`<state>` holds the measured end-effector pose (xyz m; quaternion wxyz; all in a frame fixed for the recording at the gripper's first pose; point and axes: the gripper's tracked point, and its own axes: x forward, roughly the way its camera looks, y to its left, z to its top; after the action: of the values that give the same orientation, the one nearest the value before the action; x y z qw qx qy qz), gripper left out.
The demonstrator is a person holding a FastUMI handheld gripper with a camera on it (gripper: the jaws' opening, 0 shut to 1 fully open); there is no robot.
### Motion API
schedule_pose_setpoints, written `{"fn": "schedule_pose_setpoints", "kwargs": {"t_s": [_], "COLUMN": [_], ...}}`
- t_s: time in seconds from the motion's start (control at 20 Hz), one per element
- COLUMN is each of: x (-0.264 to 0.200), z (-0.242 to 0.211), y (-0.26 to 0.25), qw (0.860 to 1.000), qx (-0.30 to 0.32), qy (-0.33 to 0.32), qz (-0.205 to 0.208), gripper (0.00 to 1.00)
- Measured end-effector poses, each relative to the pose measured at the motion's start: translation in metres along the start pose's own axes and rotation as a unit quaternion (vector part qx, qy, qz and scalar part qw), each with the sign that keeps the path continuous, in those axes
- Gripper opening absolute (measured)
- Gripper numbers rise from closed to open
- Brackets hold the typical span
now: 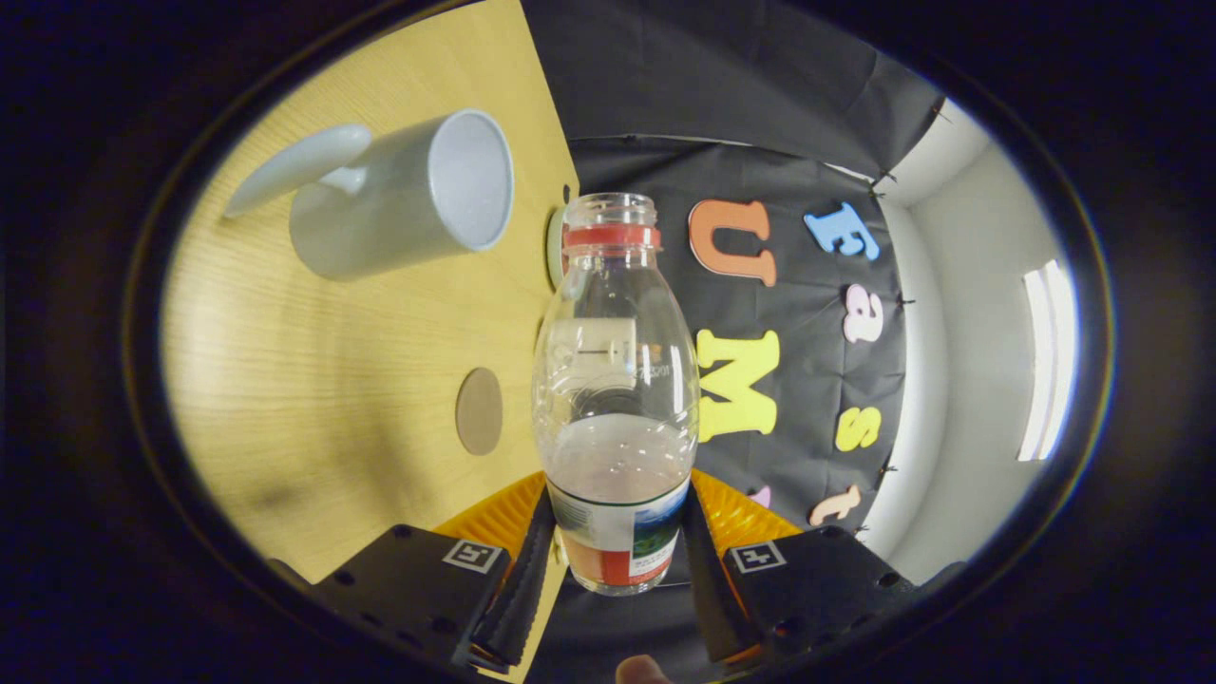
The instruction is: Take the bottle from table, then pour the juice into the cup, finally place the bottle on the coaster
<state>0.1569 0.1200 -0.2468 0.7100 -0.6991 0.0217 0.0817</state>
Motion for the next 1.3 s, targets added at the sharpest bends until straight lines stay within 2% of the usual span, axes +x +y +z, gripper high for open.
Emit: {"fn": "schedule_pose_setpoints", "kwargs": {"t_s": [1.3], "x": [-0.003], "z": [0.009], "y": [-0.027], "qw": [0.996], "qx": [-0.091], "qy": [-0.006], "qz": [-0.019], "gripper": [0.72]}}
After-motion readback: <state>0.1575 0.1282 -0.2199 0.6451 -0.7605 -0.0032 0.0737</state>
